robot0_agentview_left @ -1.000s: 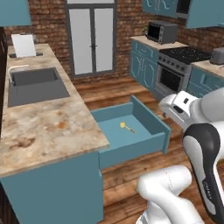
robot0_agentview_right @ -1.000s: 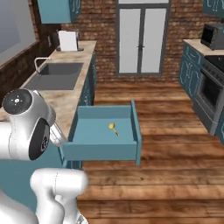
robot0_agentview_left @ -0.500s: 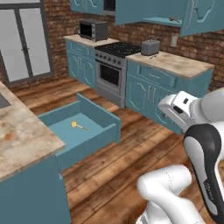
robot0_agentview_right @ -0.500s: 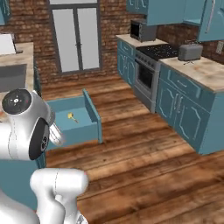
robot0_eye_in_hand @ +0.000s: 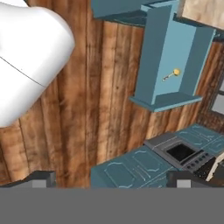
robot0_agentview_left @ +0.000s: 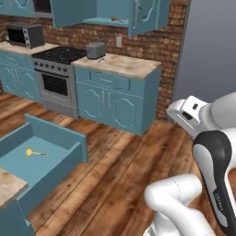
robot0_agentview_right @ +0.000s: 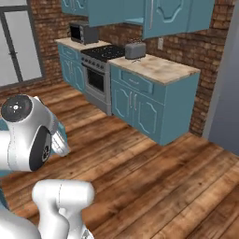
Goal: Organize the utensils by type. Pick up the wooden spoons from the counter and place them in the open cabinet. Then pick up the metallic utensils from the counter and place them in the open drawer.
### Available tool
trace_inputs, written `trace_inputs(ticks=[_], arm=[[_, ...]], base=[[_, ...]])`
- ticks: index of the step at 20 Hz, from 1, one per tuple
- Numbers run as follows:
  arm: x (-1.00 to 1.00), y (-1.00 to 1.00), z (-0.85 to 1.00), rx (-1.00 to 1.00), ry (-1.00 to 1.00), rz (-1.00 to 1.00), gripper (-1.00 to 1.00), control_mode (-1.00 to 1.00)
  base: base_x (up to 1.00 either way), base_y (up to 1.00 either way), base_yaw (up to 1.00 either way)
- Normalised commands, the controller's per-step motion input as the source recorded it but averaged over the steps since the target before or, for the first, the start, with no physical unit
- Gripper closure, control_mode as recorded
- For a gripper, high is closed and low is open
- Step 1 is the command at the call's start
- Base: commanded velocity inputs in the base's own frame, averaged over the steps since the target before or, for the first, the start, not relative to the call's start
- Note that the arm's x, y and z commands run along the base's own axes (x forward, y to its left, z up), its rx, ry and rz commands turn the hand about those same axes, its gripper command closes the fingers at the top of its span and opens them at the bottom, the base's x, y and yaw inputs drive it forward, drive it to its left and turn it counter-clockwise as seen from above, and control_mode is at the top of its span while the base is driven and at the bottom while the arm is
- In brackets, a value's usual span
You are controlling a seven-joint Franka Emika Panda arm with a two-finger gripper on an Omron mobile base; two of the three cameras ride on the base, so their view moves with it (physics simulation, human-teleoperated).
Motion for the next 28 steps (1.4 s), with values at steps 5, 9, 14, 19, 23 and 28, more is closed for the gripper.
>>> trace_inputs(ticks=[5, 9, 14, 19, 23, 28], arm=[[0.00, 0.00, 0.00, 0.00, 0.00, 0.00, -1.00, 1.00], [0.00, 0.00, 0.00, 0.00, 0.00, 0.00, -1.00, 1.00], [0.00, 0.00, 0.00, 0.00, 0.00, 0.00, -1.00, 1.00], [0.00, 0.00, 0.00, 0.00, 0.00, 0.00, -1.00, 1.00], [0.00, 0.00, 0.00, 0.00, 0.00, 0.00, -1.00, 1.00], [0.00, 0.00, 0.00, 0.00, 0.00, 0.00, -1.00, 1.00]], base=[[0.82, -0.13, -0.26], [1.00, -0.07, -0.14], [1.00, 0.00, -0.04], [1.00, 0.00, 0.00], [1.00, 0.04, 0.12], [1.00, 0.16, 0.25]])
